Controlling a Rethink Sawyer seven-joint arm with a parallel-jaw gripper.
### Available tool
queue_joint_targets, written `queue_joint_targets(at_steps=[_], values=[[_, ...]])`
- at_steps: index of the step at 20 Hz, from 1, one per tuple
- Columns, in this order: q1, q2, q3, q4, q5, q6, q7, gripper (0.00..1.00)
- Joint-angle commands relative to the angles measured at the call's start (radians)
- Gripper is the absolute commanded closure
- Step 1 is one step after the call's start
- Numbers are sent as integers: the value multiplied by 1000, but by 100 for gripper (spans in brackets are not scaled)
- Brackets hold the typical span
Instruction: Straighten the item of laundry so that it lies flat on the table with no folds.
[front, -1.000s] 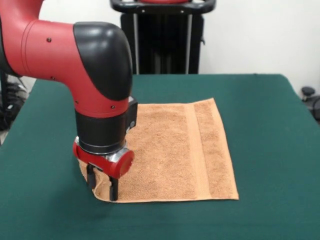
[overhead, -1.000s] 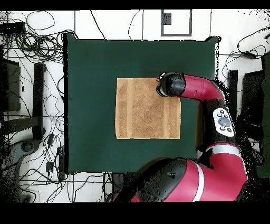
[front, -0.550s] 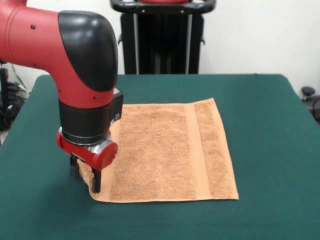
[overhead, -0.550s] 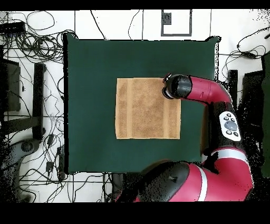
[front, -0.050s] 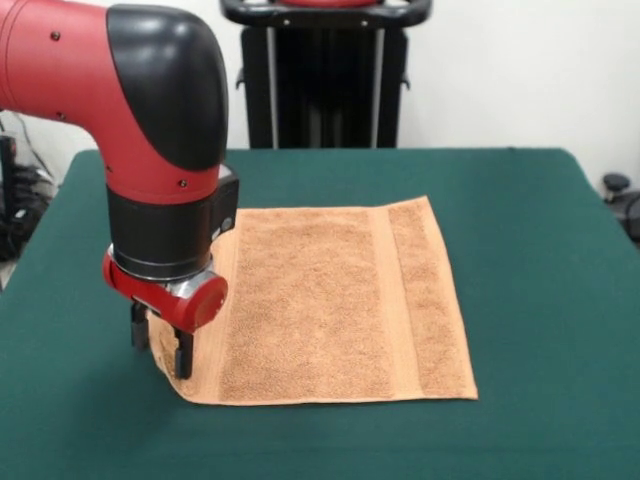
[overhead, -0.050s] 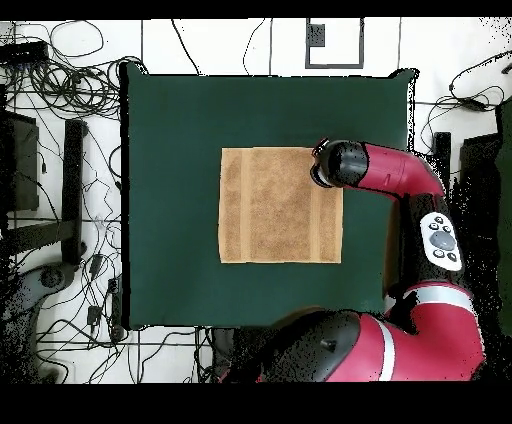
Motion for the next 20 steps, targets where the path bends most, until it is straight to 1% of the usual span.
queue_joint_targets(at_steps=[1,8,15,18,20], values=[[14,0,25,121,25,125,5,0],[4,-27,25,129,14,146,-30,0],[10,-39,15,101,2,194,-47,0],[-3,-66,21,134,2,201,-61,0],[-12,-92,23,137,4,233,-81,0]])
